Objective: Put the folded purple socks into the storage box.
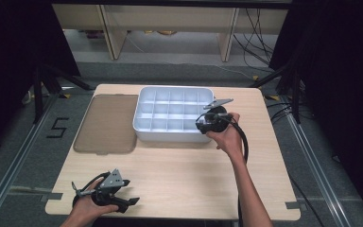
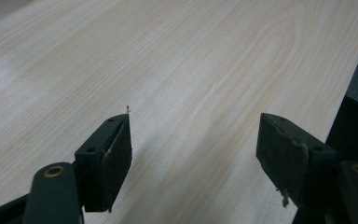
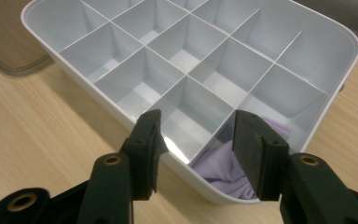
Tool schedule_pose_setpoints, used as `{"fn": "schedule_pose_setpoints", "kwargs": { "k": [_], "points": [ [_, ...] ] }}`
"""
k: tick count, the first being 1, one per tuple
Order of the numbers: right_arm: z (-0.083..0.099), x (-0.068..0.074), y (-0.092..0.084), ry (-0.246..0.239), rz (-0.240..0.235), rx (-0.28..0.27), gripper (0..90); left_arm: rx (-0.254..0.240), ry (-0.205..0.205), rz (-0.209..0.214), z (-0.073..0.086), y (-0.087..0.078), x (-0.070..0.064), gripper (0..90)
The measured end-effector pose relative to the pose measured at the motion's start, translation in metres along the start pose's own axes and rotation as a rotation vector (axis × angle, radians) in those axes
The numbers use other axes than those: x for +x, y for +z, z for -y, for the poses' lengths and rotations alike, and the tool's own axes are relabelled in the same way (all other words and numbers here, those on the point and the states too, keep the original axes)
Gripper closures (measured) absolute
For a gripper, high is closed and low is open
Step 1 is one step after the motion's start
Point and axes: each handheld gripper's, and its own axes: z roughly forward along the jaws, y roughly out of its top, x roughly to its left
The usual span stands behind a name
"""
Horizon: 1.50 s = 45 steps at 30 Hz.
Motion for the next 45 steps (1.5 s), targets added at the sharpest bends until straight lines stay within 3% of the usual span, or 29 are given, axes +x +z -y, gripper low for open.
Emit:
{"fn": "schedule_pose_setpoints", "kwargs": {
  "k": [6, 10, 16, 19, 23, 26, 27, 29, 31, 34, 35, 38, 39, 40, 43, 45],
  "points": [
    [0.006, 0.010, -0.002, 0.035, -0.025, -0.003, 51.9, -0.002, -0.002, 0.000, 0.000, 0.000, 0.000, 26.2],
    [0.009, 0.012, -0.002, 0.011, -0.035, -0.023, 51.4, -0.001, 0.004, 0.001, 0.000, 0.000, 0.001, 26.2],
    [0.014, 0.021, -0.001, 0.029, -0.048, -0.063, 49.4, -0.002, -0.002, -0.001, 0.000, 0.000, 0.000, 26.2],
    [0.016, 0.027, 0.000, 0.034, -0.064, -0.058, 47.3, 0.003, 0.011, -0.002, 0.000, 0.000, 0.001, 26.2],
    [0.018, 0.028, -0.001, 0.019, -0.074, -0.082, 45.7, -0.016, -0.014, 0.008, 0.000, 0.000, -0.001, 26.2],
    [0.020, 0.033, -0.002, 0.035, -0.084, -0.062, 43.0, -0.002, 0.013, -0.002, 0.000, -0.001, 0.001, 26.2],
    [0.021, 0.033, -0.001, 0.018, -0.090, -0.073, 42.4, -0.007, 0.004, -0.002, 0.000, -0.001, 0.001, 26.3],
    [0.022, 0.036, -0.003, 0.035, -0.088, -0.064, 40.6, -0.010, 0.005, 0.005, 0.000, -0.002, 0.000, 26.3],
    [0.023, 0.038, -0.002, 0.034, -0.088, -0.094, 37.8, -0.006, 0.010, 0.001, 0.000, -0.001, 0.001, 26.2],
    [0.024, 0.039, -0.003, 0.012, -0.093, -0.080, 36.8, -0.006, 0.008, 0.000, 0.000, -0.001, 0.001, 26.2],
    [0.024, 0.042, -0.004, 0.033, -0.086, -0.093, 35.8, -0.006, -0.013, -0.007, 0.000, -0.001, 0.000, 26.2],
    [0.024, 0.044, -0.006, 0.028, -0.096, -0.083, 35.2, -0.003, 0.012, -0.002, 0.000, -0.001, 0.002, 26.2],
    [0.025, 0.046, -0.006, 0.047, -0.115, -0.090, 35.0, -0.002, 0.013, -0.002, 0.000, -0.001, 0.002, 26.2],
    [0.025, 0.046, -0.006, 0.036, -0.111, -0.093, 34.9, -0.005, -0.012, -0.004, 0.000, -0.001, 0.001, 26.2],
    [0.026, 0.047, -0.007, 0.031, -0.102, -0.087, 34.8, -0.006, 0.005, -0.001, 0.000, -0.002, 0.001, 26.2],
    [0.027, 0.048, -0.008, 0.023, -0.101, -0.086, 34.8, -0.007, -0.011, -0.005, 0.000, -0.001, 0.000, 26.2]
  ]
}}
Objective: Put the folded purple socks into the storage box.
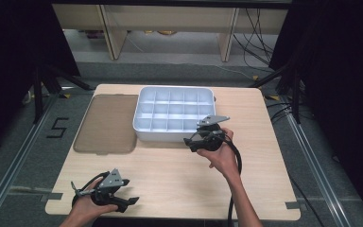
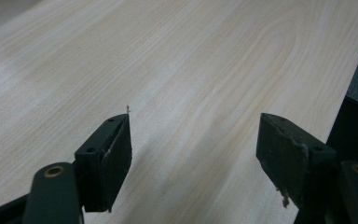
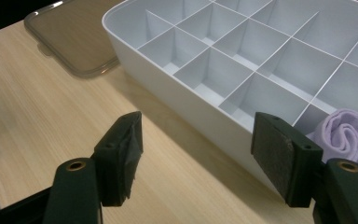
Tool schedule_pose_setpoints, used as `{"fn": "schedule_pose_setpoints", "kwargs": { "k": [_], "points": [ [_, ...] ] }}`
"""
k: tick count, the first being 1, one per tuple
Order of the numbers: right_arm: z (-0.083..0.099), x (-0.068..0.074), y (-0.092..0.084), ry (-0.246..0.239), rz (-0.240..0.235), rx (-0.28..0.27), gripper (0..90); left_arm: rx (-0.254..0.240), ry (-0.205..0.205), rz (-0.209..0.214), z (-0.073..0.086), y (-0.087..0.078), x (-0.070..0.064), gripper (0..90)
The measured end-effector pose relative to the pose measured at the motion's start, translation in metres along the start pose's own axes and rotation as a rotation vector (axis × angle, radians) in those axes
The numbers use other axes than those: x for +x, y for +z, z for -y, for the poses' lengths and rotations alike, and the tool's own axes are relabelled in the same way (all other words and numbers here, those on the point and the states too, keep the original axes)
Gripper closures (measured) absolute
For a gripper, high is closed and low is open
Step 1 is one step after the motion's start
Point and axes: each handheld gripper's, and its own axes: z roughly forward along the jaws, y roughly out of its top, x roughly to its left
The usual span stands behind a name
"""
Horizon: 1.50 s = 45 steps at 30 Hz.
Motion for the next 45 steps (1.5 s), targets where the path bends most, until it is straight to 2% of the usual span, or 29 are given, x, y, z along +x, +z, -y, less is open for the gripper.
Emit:
{"fn": "schedule_pose_setpoints", "kwargs": {
  "k": [4, 9, 11, 13, 14, 17, 21, 22, 23, 27, 28, 29, 30, 33, 34, 35, 38, 39, 40, 41, 42, 43, 45],
  "points": [
    [0.002, 0.003, 0.000, 0.002, -0.003, 0.007, 34.6, 0.000, 0.000, 0.001, 0.000, 0.000, 0.000, 26.2],
    [0.003, 0.006, 0.000, -0.018, -0.006, 0.001, 34.2, -0.004, -0.005, 0.006, 0.000, 0.000, 0.000, 26.2],
    [0.004, 0.008, -0.001, -0.004, -0.018, 0.010, 33.8, 0.001, -0.004, 0.000, 0.000, 0.001, 0.000, 26.2],
    [0.005, 0.008, 0.000, -0.024, -0.028, -0.002, 33.6, -0.002, 0.015, 0.009, 0.000, 0.001, 0.000, 26.2],
    [0.006, 0.011, -0.001, -0.021, -0.020, 0.015, 32.9, -0.001, 0.017, 0.010, 0.000, 0.000, 0.000, 26.2],
    [0.006, 0.012, -0.002, -0.023, -0.010, 0.017, 31.9, -0.003, 0.015, 0.010, 0.000, 0.000, 0.000, 26.2],
    [0.006, 0.018, -0.004, -0.021, -0.020, 0.012, 31.9, -0.003, -0.003, 0.004, 0.000, 0.000, 0.000, 26.2],
    [0.006, 0.019, -0.005, -0.026, -0.019, 0.013, 31.7, -0.003, -0.002, 0.004, 0.000, 0.000, 0.000, 26.2],
    [0.006, 0.021, -0.006, -0.045, -0.022, 0.007, 31.3, -0.001, 0.021, 0.005, 0.000, 0.000, 0.001, 26.2],
    [0.008, 0.025, -0.006, -0.042, -0.029, -0.006, 30.9, 0.000, 0.016, 0.003, 0.000, 0.000, 0.000, 26.2],
    [0.009, 0.026, -0.005, -0.052, -0.041, 0.002, 30.6, -0.002, 0.002, 0.004, 0.000, 0.000, 0.000, 26.2],
    [0.011, 0.029, -0.006, -0.025, -0.049, 0.019, 30.5, -0.006, -0.002, 0.012, 0.000, 0.000, 0.000, 26.2],
    [0.012, 0.030, -0.004, -0.034, -0.056, 0.018, 30.4, -0.008, -0.007, 0.012, 0.000, 0.000, 0.000, 26.2],
    [0.016, 0.034, -0.003, -0.039, -0.052, 0.027, 29.0, -0.011, -0.007, 0.011, 0.000, 0.000, -0.001, 26.2],
    [0.016, 0.036, -0.005, -0.025, -0.052, 0.039, 28.7, -0.009, -0.002, 0.007, 0.000, -0.001, -0.001, 26.2],
    [0.018, 0.036, -0.004, -0.037, -0.052, 0.006, 28.4, -0.007, 0.015, 0.002, -0.001, -0.001, 0.000, 26.2],
    [0.020, 0.038, -0.004, -0.024, -0.074, 0.020, 25.9, -0.012, 0.015, 0.012, -0.001, -0.001, 0.000, 26.2],
    [0.022, 0.039, -0.002, -0.017, -0.099, 0.013, 25.5, -0.013, 0.000, 0.013, -0.001, -0.001, -0.001, 26.2],
    [0.026, 0.040, -0.002, -0.021, -0.097, 0.021, 23.1, -0.014, 0.000, 0.011, -0.001, -0.001, -0.001, 26.2],
    [0.026, 0.040, -0.002, -0.021, -0.097, 0.021, 23.1, -0.013, 0.017, 0.012, -0.001, -0.001, -0.001, 26.2],
    [0.027, 0.041, -0.002, -0.019, -0.095, 0.027, 21.6, -0.015, -0.003, 0.014, -0.001, -0.001, -0.002, 26.2],
    [0.028, 0.041, -0.002, -0.033, -0.096, 0.026, 21.0, -0.014, 0.012, 0.010, -0.001, -0.001, -0.001, 26.2],
    [0.031, 0.042, -0.004, -0.042, -0.110, 0.018, 20.5, -0.013, 0.000, 0.009, -0.001, -0.001, -0.002, 26.2]
  ]
}}
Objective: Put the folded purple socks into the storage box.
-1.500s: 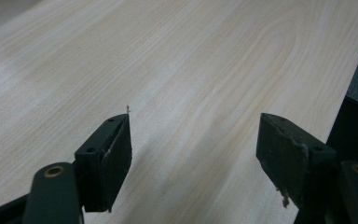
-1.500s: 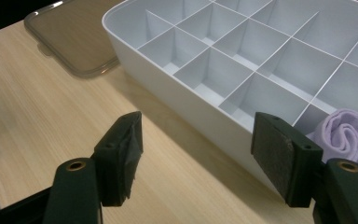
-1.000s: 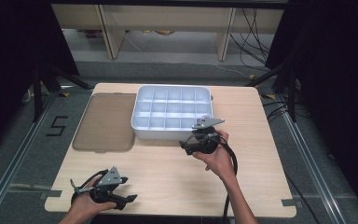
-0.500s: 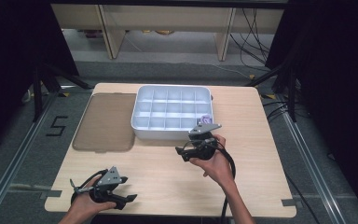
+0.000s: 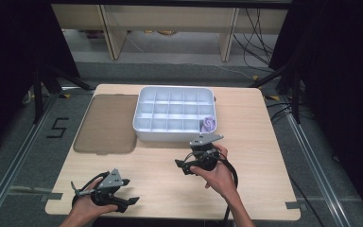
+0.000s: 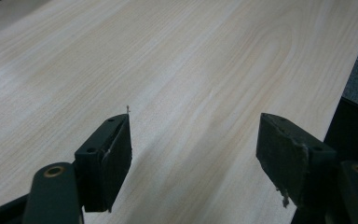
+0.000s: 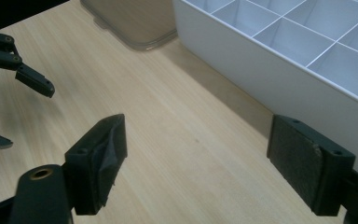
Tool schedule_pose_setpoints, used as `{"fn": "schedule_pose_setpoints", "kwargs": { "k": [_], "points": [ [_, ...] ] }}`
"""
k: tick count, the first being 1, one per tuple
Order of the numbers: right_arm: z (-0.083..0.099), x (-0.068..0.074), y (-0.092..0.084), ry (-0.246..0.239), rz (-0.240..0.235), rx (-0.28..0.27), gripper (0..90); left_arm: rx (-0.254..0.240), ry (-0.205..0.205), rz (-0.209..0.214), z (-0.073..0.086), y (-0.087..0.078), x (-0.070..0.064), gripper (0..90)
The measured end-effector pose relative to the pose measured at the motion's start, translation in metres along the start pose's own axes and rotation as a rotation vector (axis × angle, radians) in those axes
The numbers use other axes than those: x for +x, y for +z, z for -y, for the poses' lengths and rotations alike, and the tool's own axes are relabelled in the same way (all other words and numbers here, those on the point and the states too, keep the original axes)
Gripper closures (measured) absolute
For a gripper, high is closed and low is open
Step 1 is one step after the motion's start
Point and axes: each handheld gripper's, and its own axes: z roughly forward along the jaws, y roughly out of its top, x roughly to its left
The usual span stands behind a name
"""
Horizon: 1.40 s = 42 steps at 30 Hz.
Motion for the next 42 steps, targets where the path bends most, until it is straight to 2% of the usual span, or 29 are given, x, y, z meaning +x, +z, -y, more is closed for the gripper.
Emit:
{"fn": "schedule_pose_setpoints", "kwargs": {
  "k": [2, 3, 4, 5, 6, 7, 9, 12, 17, 18, 19, 20, 23, 25, 32, 38, 40, 42],
  "points": [
    [0.001, 0.002, -0.001, 0.016, 0.003, 0.005, 20.5, 0.003, 0.019, 0.002, 0.000, 0.000, 0.001, 26.2],
    [0.002, 0.002, -0.001, 0.000, 0.001, -0.002, 20.5, 0.004, 0.021, 0.002, 0.000, -0.001, 0.001, 26.2],
    [0.003, 0.002, -0.001, -0.002, 0.001, 0.000, 20.5, 0.004, 0.021, 0.002, -0.001, -0.001, 0.001, 26.2],
    [0.004, 0.004, -0.001, 0.015, 0.004, -0.005, 20.5, 0.002, -0.001, 0.004, 0.000, 0.000, -0.001, 26.2],
    [0.006, 0.005, -0.002, 0.002, 0.002, 0.002, 20.0, 0.007, 0.006, -0.002, 0.000, 0.000, 0.000, 26.2],
    [0.007, 0.006, -0.002, 0.003, 0.002, 0.007, 19.6, 0.009, 0.034, -0.002, -0.001, -0.001, 0.001, 26.2],
    [0.008, 0.008, -0.002, 0.006, 0.000, 0.008, 19.2, 0.003, 0.023, 0.006, -0.001, 0.000, 0.000, 26.2],
    [0.012, 0.011, -0.001, -0.011, 0.002, 0.006, 15.9, 0.003, 0.027, 0.006, -0.001, 0.000, -0.001, 26.2],
    [0.015, 0.014, -0.001, 0.006, 0.017, 0.005, 16.0, 0.003, 0.032, 0.004, -0.001, 0.000, -0.001, 26.2],
    [0.016, 0.013, -0.001, -0.003, 0.018, 0.000, 16.0, 0.004, 0.014, 0.002, 0.000, 0.000, -0.001, 26.2],
    [0.017, 0.014, -0.002, 0.018, 0.023, 0.005, 15.9, 0.005, 0.011, -0.001, 0.000, 0.001, -0.001, 26.2],
    [0.019, 0.014, -0.001, 0.007, 0.020, 0.001, 16.0, 0.000, 0.006, 0.005, 0.000, 0.001, -0.002, 26.2],
    [0.022, 0.015, -0.001, 0.013, 0.022, 0.004, 16.0, 0.000, 0.006, 0.010, 0.000, 0.000, -0.003, 26.2],
    [0.025, 0.017, -0.001, 0.021, 0.010, 0.012, 16.0, 0.006, 0.033, -0.001, -0.001, 0.000, -0.001, 26.2],
    [0.033, 0.020, 0.002, 0.007, 0.019, 0.016, 16.0, 0.005, 0.039, 0.004, -0.001, 0.000, -0.002, 26.2],
    [0.037, 0.024, 0.002, 0.030, 0.015, 0.018, 16.0, -0.002, 0.027, 0.009, -0.001, 0.000, -0.003, 26.2],
    [0.039, 0.024, 0.002, 0.005, 0.021, 0.017, 16.0, 0.000, 0.013, 0.003, -0.001, 0.000, -0.004, 26.2],
    [0.040, 0.025, 0.002, 0.021, 0.021, 0.026, 16.0, -0.008, 0.006, 0.012, -0.001, 0.000, -0.005, 26.2]
  ]
}}
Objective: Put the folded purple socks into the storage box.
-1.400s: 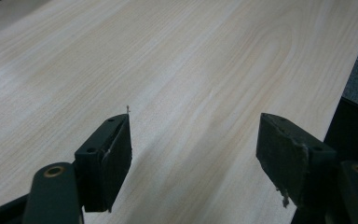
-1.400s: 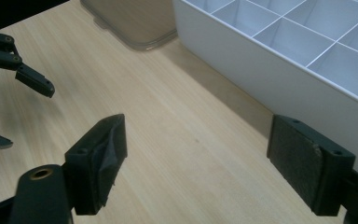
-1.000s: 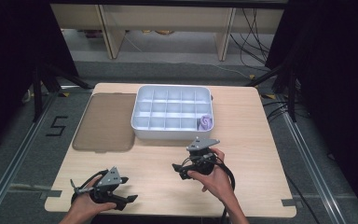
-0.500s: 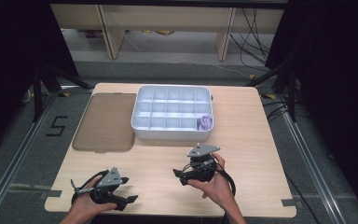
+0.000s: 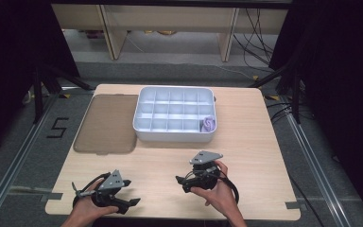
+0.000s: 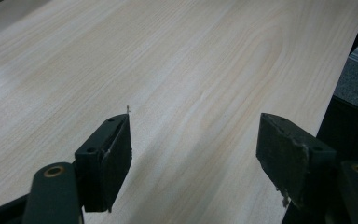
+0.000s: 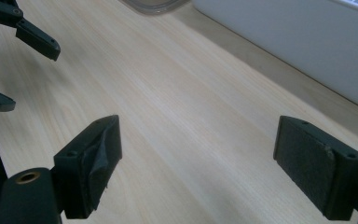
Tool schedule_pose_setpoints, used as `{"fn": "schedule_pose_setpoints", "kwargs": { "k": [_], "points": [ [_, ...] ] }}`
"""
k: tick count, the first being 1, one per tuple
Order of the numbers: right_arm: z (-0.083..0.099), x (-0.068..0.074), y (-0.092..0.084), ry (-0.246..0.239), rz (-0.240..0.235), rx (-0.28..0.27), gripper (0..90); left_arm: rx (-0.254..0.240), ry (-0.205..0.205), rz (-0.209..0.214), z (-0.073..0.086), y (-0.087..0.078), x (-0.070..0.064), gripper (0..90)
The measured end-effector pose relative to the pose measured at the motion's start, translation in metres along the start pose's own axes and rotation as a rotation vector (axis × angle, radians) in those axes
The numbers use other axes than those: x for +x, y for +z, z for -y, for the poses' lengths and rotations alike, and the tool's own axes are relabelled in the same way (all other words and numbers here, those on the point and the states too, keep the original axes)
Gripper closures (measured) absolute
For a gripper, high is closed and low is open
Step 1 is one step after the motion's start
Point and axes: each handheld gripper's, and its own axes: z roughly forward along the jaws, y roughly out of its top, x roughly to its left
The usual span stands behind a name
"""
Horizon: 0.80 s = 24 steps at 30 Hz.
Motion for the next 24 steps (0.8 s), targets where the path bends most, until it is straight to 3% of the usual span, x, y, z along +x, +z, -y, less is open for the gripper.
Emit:
{"fn": "schedule_pose_setpoints", "kwargs": {
  "k": [2, 8, 9, 10, 13, 14, 15, 17, 21, 24],
  "points": [
    [0.003, 0.001, 0.000, -0.003, 0.001, 0.001, 16.0, -0.005, 0.019, -0.001, 0.000, 0.000, 0.000, 26.2],
    [0.007, 0.002, 0.001, -0.008, -0.015, 0.006, 16.0, -0.009, 0.009, 0.003, 0.000, 0.000, -0.001, 26.2],
    [0.008, 0.003, 0.000, 0.008, -0.002, 0.012, 16.0, 0.007, 0.028, 0.004, -0.001, -0.001, 0.001, 26.2],
    [0.010, 0.003, 0.001, -0.015, 0.007, 0.010, 16.0, 0.005, 0.026, 0.004, -0.001, -0.001, 0.000, 26.2],
    [0.013, 0.003, 0.003, -0.010, -0.003, 0.007, 16.0, 0.004, 0.025, 0.005, -0.001, -0.001, 0.000, 26.2],
    [0.014, 0.003, 0.003, -0.022, -0.005, 0.015, 16.0, -0.012, 0.007, 0.006, 0.000, 0.001, -0.001, 26.2],
    [0.016, 0.004, 0.004, -0.008, 0.001, -0.001, 16.1, 0.001, 0.003, 0.010, 0.000, 0.000, -0.001, 26.2],
    [0.018, 0.007, 0.001, 0.008, -0.005, 0.024, 16.0, 0.005, 0.010, 0.002, 0.000, 0.000, -0.001, 26.2],
    [0.022, 0.010, 0.001, 0.009, -0.013, 0.028, 16.0, 0.004, 0.022, 0.013, -0.001, 0.000, -0.002, 26.2],
    [0.027, 0.011, 0.003, -0.011, -0.021, 0.030, 16.1, -0.011, -0.010, 0.020, 0.000, 0.002, -0.004, 26.2]
  ]
}}
